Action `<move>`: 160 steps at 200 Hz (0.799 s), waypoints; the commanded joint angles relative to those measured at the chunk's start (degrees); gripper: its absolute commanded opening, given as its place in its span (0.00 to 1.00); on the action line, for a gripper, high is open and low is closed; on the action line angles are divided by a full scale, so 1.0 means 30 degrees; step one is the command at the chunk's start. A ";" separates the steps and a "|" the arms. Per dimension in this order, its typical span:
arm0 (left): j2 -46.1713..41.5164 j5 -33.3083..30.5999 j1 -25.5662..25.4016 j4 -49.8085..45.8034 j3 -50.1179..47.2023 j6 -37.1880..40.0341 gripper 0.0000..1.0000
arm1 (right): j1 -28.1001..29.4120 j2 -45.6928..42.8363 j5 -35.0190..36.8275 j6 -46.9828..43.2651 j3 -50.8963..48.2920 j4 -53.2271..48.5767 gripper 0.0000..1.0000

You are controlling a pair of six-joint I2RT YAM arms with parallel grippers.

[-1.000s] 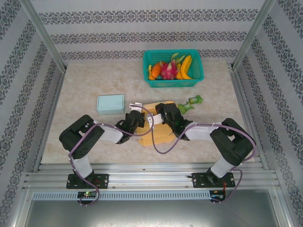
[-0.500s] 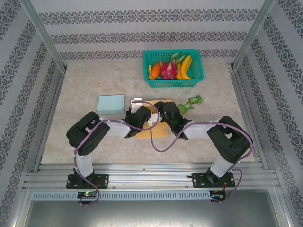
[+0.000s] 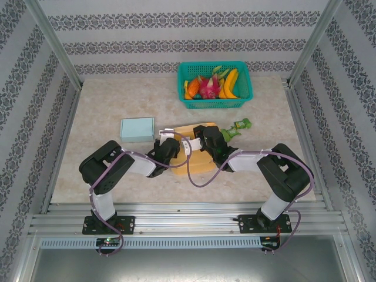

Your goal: Fold the paper box

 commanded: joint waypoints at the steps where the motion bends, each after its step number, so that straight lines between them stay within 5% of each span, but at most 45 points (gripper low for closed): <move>1: -0.0956 0.1352 0.0078 0.1318 -0.0741 0.0406 0.59 | -0.0524 0.0225 0.1292 0.0612 0.0037 -0.1483 0.00; 74: -0.0318 -0.0222 -0.0060 0.0756 0.0169 0.0082 0.56 | -0.0380 0.0206 0.0610 0.0482 -0.0297 -0.1095 0.00; 111: 0.0172 -0.2016 -0.0182 0.0105 0.1068 0.0201 0.28 | -0.0309 0.0099 0.0285 0.0485 -0.0386 -0.1204 0.00; 160: 0.0745 -0.5985 -0.0239 -0.1900 0.1566 -0.1158 0.17 | -0.0384 0.0058 0.0471 0.0852 -0.0284 -0.1057 0.00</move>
